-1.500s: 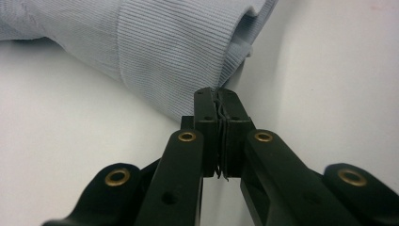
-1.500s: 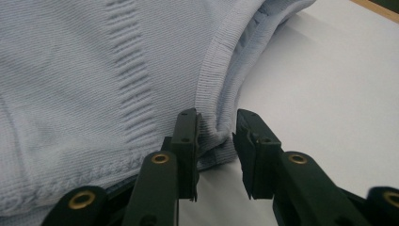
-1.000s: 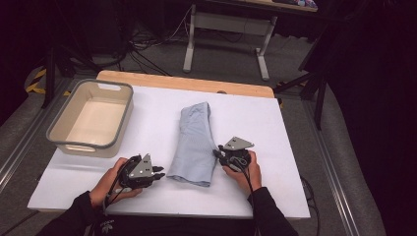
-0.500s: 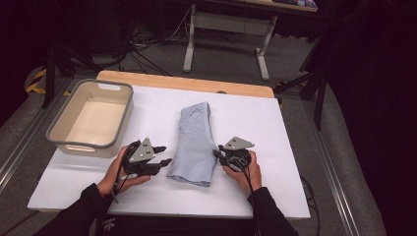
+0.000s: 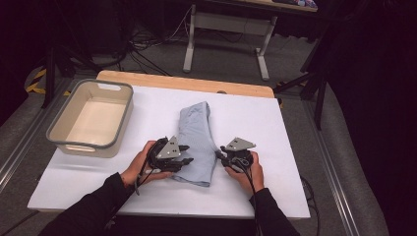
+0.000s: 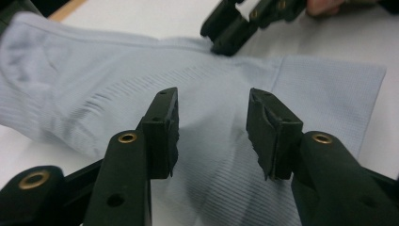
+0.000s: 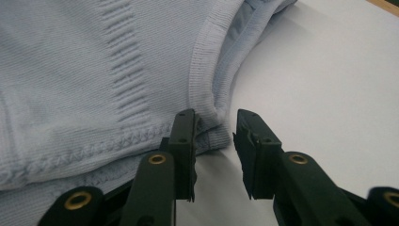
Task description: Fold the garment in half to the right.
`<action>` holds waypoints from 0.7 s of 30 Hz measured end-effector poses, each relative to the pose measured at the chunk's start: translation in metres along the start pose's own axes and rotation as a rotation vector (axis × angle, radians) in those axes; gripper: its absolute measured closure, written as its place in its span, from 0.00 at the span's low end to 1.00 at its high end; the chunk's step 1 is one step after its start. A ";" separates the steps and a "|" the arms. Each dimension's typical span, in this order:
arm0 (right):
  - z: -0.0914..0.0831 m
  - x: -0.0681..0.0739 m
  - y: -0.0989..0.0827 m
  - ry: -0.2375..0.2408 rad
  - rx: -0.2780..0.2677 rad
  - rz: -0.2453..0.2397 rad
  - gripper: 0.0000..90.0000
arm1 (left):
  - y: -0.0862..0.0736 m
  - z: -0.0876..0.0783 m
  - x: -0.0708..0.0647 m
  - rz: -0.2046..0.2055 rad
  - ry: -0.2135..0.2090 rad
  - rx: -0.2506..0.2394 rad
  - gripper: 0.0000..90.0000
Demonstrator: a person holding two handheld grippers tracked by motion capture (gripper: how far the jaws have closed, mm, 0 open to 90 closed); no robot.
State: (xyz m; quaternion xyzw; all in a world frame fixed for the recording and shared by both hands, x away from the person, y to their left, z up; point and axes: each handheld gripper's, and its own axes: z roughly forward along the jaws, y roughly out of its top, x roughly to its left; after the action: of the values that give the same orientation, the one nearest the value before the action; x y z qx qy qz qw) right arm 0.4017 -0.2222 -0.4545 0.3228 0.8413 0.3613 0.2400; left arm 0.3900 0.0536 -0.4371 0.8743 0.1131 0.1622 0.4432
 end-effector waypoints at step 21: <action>-0.017 -0.009 0.029 0.075 -0.209 0.003 0.94 | -0.016 0.020 -0.009 -0.026 -0.096 0.059 0.73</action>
State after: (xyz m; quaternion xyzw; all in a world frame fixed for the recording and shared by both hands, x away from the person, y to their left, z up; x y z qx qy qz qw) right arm 0.4079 -0.2215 -0.4205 0.2836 0.8069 0.4592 0.2402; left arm 0.3886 0.0448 -0.4633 0.8922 0.1079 0.1107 0.4244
